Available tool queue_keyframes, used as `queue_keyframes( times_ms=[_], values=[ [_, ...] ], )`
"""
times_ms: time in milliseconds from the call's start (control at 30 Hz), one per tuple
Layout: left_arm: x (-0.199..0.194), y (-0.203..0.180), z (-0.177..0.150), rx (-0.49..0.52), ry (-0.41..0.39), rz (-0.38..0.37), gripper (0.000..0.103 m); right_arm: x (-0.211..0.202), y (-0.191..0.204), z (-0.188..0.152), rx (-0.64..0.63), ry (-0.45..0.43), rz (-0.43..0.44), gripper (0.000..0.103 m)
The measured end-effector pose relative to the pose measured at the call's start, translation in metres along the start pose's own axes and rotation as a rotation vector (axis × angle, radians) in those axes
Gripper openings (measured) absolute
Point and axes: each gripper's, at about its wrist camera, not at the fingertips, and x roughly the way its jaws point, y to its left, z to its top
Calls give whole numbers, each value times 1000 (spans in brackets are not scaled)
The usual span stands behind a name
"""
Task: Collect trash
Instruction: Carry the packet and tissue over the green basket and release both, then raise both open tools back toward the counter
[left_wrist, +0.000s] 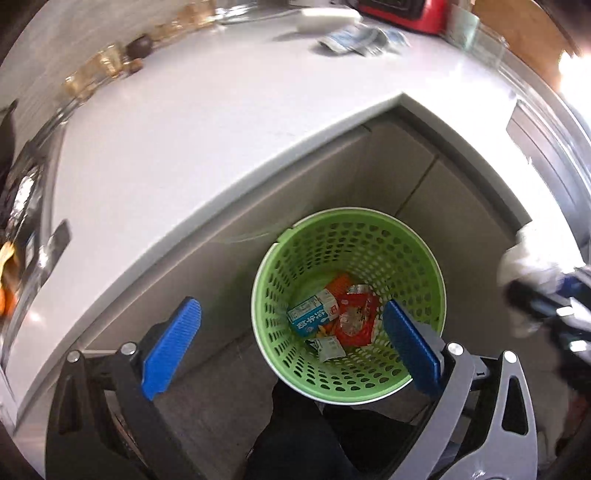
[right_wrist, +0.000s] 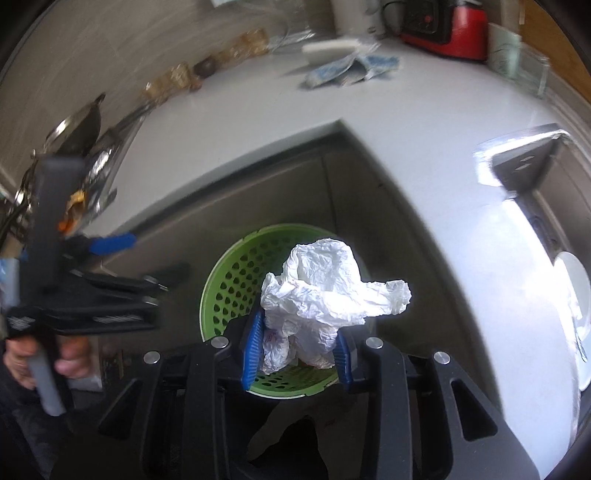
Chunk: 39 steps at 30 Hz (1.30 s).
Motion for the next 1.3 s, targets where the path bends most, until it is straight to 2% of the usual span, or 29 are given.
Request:
queue_keyframes(
  times_ms=[100,133,200,333,633,867,967,1133,1300],
  values=[
    [-9,7,-2,-26,-20,32,95,26,9,0,-56,56,22,43],
    [-14,10,-2,-36,-23,36,95,35,13,0,-77,80,18,52],
    [-17,15,-4,-62,-27,39,95,45,18,-1,-99,96,4,62],
    [-19,22,-7,-106,-28,49,95,42,20,0,-94,82,6,85],
    [-30,40,-7,-181,-51,65,95,1,10,18,-48,-23,19,91],
    [-49,76,15,-257,-108,94,95,-45,6,34,7,-144,47,97],
    [-49,96,35,-269,-128,120,95,-53,8,48,16,-176,37,98],
    [-38,134,89,-268,-182,126,95,-50,14,84,36,-224,3,101],
    [-9,173,155,-234,-207,124,95,-27,29,141,70,-247,-29,101]
  ],
)
